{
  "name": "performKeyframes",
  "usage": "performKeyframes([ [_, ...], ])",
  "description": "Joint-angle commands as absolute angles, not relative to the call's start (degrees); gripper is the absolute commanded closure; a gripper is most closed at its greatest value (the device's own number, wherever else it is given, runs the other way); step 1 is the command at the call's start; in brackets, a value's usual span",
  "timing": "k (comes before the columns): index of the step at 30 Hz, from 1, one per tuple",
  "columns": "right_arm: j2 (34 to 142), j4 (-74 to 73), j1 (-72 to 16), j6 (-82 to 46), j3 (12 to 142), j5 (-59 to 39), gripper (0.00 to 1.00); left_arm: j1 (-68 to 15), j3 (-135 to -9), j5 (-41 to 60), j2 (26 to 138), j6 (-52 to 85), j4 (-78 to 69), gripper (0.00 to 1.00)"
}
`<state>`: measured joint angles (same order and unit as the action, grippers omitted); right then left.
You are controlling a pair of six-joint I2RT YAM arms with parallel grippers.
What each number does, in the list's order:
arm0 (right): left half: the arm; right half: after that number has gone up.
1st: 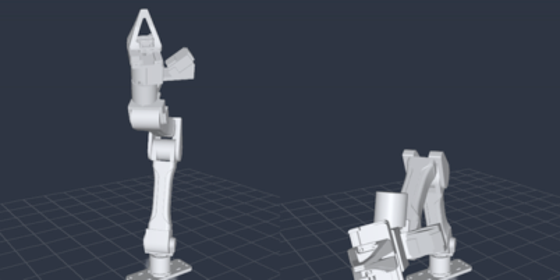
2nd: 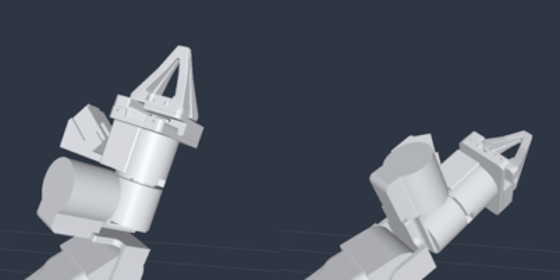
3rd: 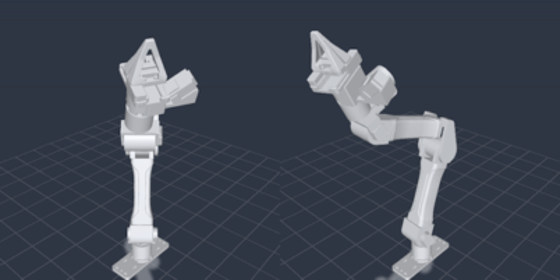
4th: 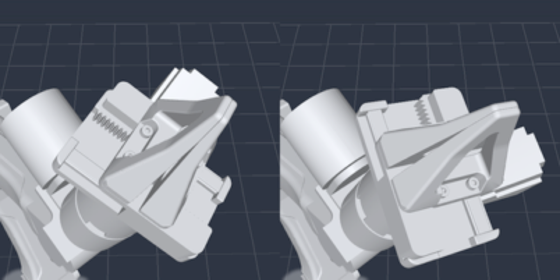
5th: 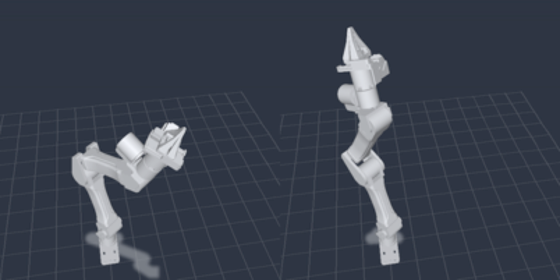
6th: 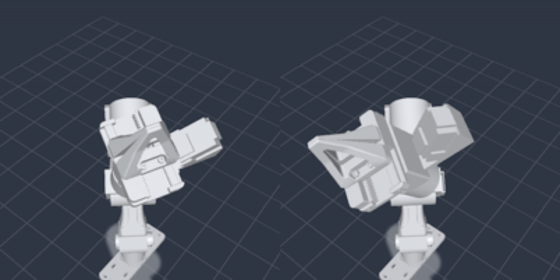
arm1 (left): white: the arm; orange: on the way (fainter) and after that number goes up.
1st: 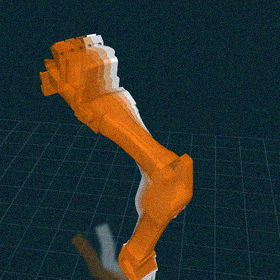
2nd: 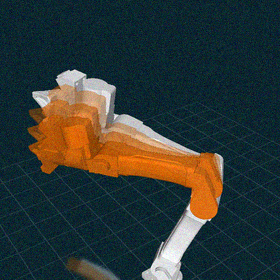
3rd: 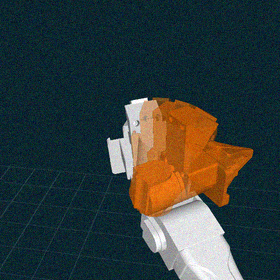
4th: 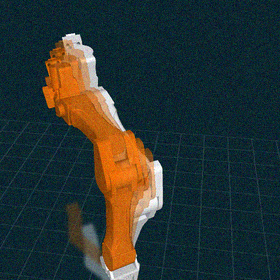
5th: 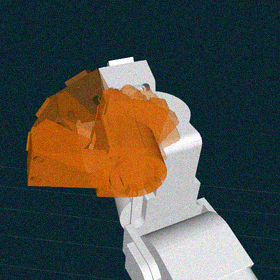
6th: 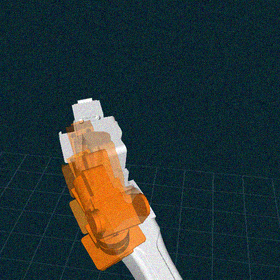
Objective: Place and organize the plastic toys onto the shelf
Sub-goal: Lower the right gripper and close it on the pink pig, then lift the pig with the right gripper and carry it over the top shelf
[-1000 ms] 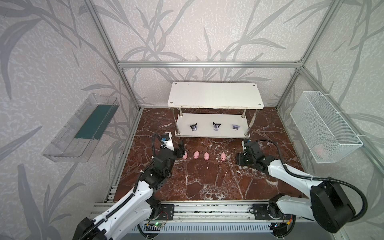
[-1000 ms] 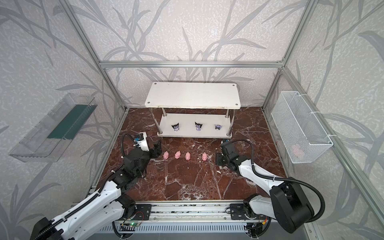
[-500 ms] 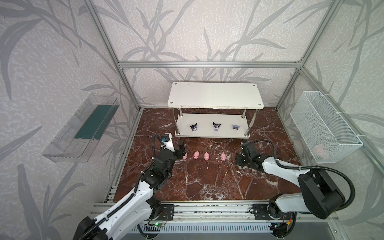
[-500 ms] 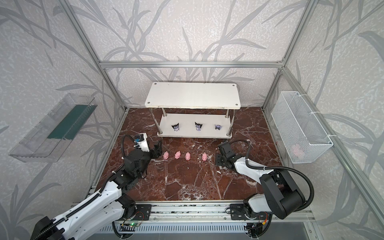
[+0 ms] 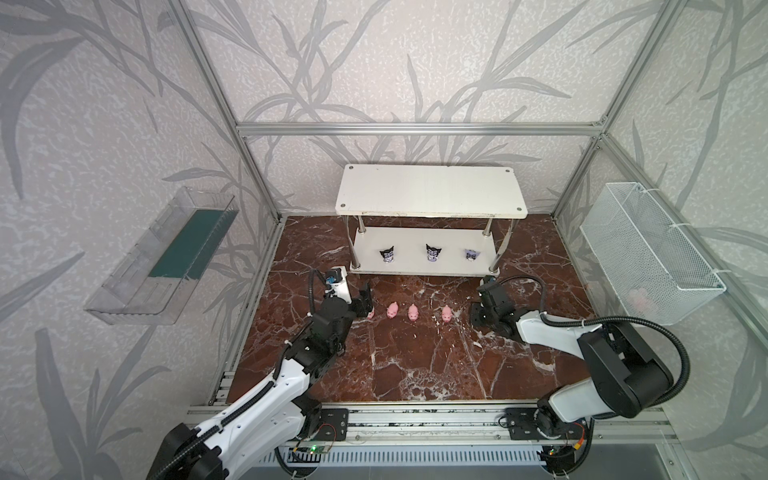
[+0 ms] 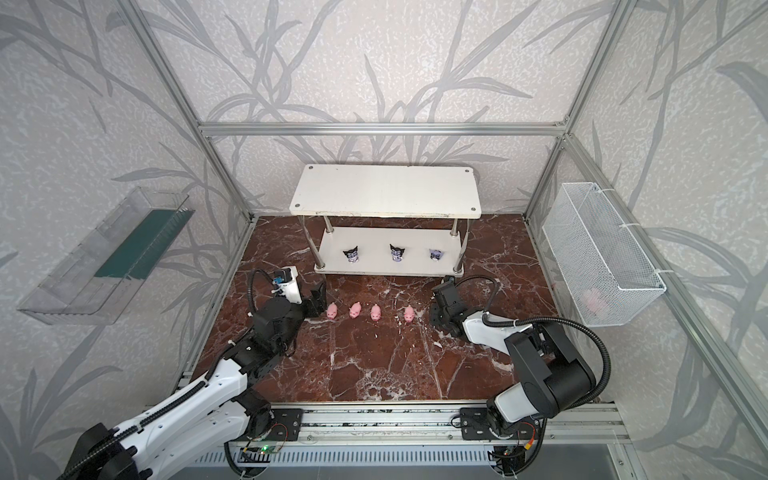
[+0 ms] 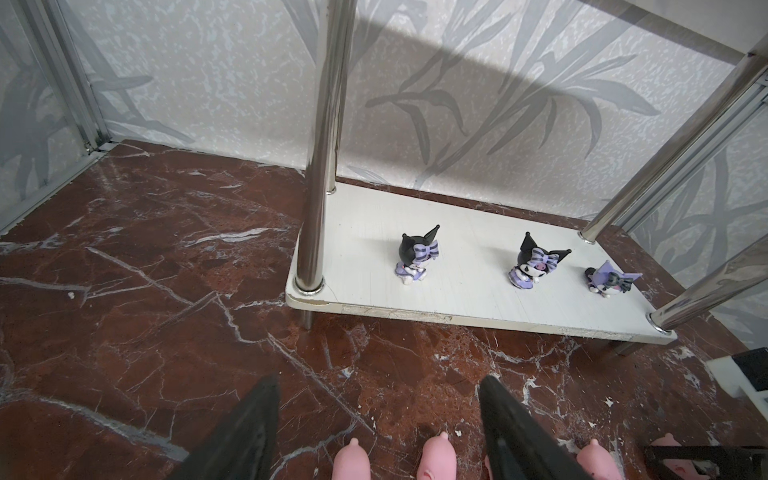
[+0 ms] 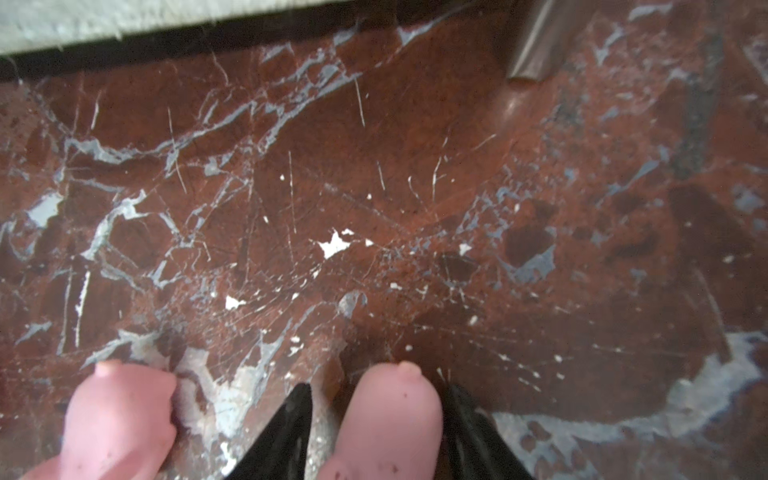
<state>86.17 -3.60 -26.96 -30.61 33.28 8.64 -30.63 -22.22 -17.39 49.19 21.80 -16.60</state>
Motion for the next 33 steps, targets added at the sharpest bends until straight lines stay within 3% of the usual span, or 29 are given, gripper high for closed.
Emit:
performKeyframes([
  [1, 87.80, -2.68, -27.16, -31.68, 33.19, 9.05, 0.53, -30.32, -21.67, -17.14, 49.56, 23.02, -18.26, 0.26],
  [9, 84.75, -0.60, -27.17, -31.90, 31.68, 9.87, 0.61, -30.15, -21.61, -16.82, 50.92, 23.28, -19.30, 0.26],
  [12, 83.49, 0.54, -27.16, -31.65, 31.55, 9.84, 0.70, -30.15, -21.58, -16.36, 51.66, 23.47, -19.76, 0.26],
  [23, 69.41, 14.22, -27.32, -28.36, 35.42, 8.25, 0.67, -29.91, -21.38, -15.83, 51.58, 23.82, -19.74, 0.26],
  [33, 59.99, 34.62, -29.12, -18.37, 57.68, 5.36, 0.66, -29.62, -21.70, -14.60, 52.20, 23.99, -20.17, 0.26],
])
